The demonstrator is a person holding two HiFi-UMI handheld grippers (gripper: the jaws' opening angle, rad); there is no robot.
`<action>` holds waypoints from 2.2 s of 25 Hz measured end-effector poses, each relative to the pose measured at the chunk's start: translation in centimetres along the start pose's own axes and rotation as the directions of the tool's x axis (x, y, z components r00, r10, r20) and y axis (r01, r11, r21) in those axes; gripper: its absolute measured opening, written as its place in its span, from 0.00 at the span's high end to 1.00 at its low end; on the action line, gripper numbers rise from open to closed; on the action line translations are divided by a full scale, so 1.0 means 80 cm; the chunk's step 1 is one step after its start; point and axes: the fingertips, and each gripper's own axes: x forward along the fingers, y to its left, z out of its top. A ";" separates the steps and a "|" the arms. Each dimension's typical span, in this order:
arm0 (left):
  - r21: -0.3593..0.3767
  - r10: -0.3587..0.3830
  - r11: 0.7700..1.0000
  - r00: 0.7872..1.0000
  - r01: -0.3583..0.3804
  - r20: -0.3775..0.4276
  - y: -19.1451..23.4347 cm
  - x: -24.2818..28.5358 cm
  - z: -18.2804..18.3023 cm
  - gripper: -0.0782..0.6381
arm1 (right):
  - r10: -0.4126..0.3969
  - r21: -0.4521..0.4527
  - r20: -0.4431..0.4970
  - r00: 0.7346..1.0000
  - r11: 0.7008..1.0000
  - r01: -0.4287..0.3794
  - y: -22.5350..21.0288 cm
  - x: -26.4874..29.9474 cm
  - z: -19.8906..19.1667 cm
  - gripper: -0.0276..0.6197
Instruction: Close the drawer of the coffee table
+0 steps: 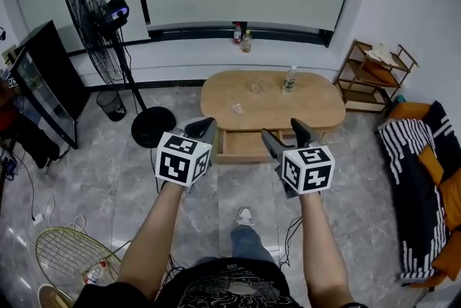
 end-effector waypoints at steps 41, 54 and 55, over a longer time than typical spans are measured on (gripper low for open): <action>0.068 -0.020 0.997 1.000 0.019 0.018 0.066 0.377 -0.401 0.88 | 0.019 -0.035 0.071 0.997 0.999 -0.016 -0.144 0.338 -0.372 0.43; 0.068 -0.028 0.997 0.999 0.027 0.028 0.056 0.392 -0.506 0.88 | 0.007 -0.004 0.071 0.997 1.000 -0.006 -0.123 0.347 -0.497 0.43; 0.066 -0.030 0.997 0.999 0.028 0.026 0.054 0.391 -0.509 0.88 | 0.005 0.002 0.066 0.998 1.000 -0.006 -0.121 0.346 -0.505 0.43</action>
